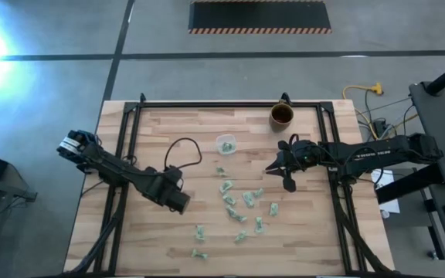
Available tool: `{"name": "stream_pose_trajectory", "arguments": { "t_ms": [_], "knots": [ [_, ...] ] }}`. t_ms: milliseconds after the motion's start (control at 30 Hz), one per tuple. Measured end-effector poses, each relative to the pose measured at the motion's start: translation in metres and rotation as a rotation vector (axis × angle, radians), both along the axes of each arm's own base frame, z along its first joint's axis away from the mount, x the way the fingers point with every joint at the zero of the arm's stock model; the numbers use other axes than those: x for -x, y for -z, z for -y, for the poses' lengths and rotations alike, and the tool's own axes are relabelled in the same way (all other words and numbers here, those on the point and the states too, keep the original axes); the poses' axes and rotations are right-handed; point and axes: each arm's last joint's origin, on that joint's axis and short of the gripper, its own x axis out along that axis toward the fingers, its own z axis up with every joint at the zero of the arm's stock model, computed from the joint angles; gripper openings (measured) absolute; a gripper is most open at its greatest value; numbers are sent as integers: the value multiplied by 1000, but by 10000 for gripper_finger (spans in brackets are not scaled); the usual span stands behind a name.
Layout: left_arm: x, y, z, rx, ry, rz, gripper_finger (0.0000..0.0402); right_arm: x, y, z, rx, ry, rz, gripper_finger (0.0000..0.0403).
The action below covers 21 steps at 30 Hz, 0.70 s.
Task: Pick and place Stevia / Truvia into bins
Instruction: Put the stevia packet into the bottom transparent container
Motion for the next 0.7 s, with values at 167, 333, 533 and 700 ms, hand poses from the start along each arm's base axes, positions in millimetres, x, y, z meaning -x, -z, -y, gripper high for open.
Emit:
{"name": "stream_pose_trajectory", "arguments": {
  "t_ms": [167,333,533,700],
  "knots": [
    [-6,-9,3,58,-4,80,106,0,0,0,0,0,0,59],
    [-26,-29,20,174,86,320,109,0,0,0,-1,1,-4,59],
    [-44,-41,58,230,432,566,109,2,4,0,-8,5,-15,59],
    [-48,-28,74,275,474,548,109,2,5,0,-10,7,-18,59]
  ]
}}
